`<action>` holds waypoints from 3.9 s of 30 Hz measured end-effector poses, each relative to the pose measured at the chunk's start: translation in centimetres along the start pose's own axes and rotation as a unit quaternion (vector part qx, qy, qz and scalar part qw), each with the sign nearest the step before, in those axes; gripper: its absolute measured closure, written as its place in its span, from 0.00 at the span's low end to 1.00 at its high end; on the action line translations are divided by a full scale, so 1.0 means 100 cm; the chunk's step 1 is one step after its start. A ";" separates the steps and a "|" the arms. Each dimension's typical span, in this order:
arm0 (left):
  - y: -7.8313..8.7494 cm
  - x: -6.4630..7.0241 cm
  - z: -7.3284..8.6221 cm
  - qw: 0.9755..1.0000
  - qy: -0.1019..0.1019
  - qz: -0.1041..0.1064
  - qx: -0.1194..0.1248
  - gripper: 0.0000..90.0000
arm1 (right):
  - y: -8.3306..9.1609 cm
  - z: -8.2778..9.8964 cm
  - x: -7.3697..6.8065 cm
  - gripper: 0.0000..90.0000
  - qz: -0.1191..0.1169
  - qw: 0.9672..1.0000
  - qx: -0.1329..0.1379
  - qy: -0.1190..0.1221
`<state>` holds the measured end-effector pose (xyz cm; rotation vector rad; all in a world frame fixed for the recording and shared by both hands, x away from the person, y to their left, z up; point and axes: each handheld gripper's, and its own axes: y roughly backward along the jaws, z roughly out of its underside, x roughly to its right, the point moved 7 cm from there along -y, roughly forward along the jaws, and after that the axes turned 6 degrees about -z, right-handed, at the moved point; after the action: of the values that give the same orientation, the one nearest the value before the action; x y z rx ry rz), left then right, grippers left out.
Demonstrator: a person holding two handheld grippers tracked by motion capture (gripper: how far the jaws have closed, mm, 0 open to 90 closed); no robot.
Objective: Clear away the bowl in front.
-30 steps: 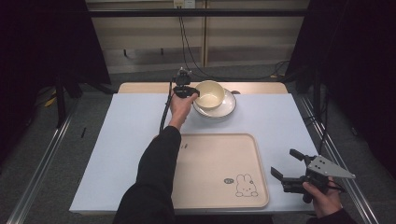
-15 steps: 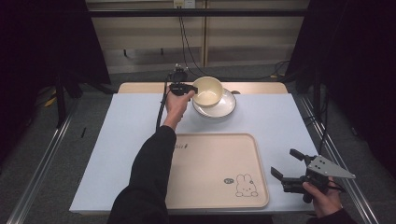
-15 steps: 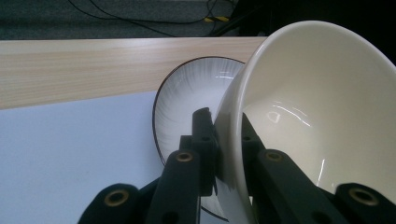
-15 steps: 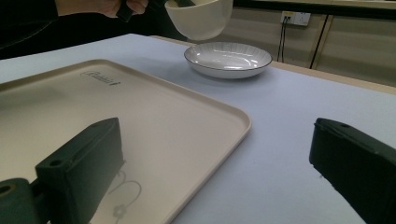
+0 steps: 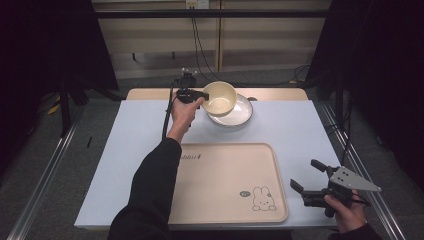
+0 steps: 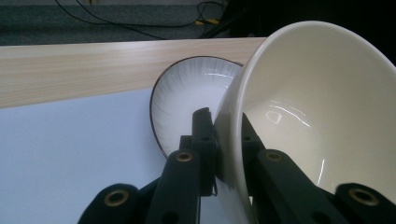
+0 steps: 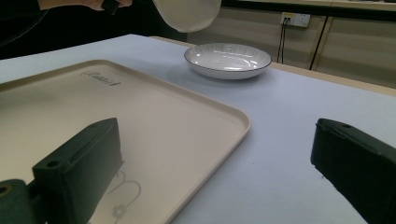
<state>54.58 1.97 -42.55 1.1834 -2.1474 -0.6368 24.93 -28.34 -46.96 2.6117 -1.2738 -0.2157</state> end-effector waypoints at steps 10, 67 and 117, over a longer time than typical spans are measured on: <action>0.012 0.007 0.006 1.000 -0.013 0.012 -0.006 0.93 | 0.000 0.000 0.000 0.02 0.000 1.000 0.000 0.004; -0.024 0.126 0.087 0.982 -0.103 0.115 -0.106 0.93 | -0.001 -0.002 0.001 0.00 0.010 1.000 0.010 0.007; -0.057 0.131 0.119 0.984 -0.123 0.109 -0.070 0.62 | -0.001 -0.002 0.001 0.00 0.010 1.000 0.010 0.012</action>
<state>44.04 -10.66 -51.13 0.8146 -2.3502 -0.8568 25.07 -28.30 -46.80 2.6085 -1.2992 -0.1684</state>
